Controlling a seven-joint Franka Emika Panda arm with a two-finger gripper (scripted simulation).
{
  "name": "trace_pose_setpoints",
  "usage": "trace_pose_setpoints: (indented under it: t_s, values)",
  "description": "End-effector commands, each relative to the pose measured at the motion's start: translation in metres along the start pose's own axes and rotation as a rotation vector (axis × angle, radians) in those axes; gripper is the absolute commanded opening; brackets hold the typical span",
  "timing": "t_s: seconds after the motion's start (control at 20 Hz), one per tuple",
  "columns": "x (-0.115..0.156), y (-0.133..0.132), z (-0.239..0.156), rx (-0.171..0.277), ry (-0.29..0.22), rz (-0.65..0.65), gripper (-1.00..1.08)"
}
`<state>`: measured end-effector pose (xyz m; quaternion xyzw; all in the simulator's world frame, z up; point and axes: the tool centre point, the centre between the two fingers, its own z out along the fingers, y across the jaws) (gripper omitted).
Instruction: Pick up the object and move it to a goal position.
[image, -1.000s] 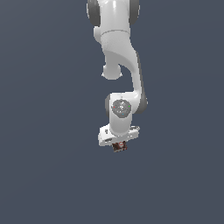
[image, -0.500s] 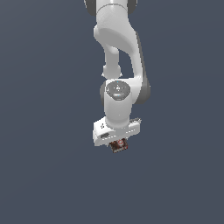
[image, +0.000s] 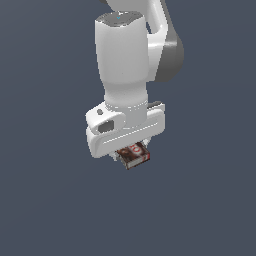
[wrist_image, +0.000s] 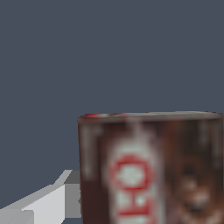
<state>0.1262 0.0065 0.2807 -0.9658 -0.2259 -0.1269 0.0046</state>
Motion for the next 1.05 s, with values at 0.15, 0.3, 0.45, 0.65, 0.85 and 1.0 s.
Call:
trace_pose_setpoints:
  t_s: [0.15, 0.3, 0.45, 0.65, 0.85, 1.0]
  values:
    - [0.028, 0.016, -0.079, -0.003, 0.078, -0.068, -1.00]
    - [0.039, 0.022, -0.111, -0.004, 0.110, -0.094, -1.00]
    - [0.046, 0.026, -0.134, -0.004, 0.133, -0.113, -1.00]
    - [0.052, 0.030, -0.154, -0.004, 0.153, -0.129, -1.00]
    - [0.055, 0.032, -0.164, -0.004, 0.162, -0.136, -1.00]
    - [0.055, 0.033, -0.166, -0.004, 0.164, -0.138, -1.00]
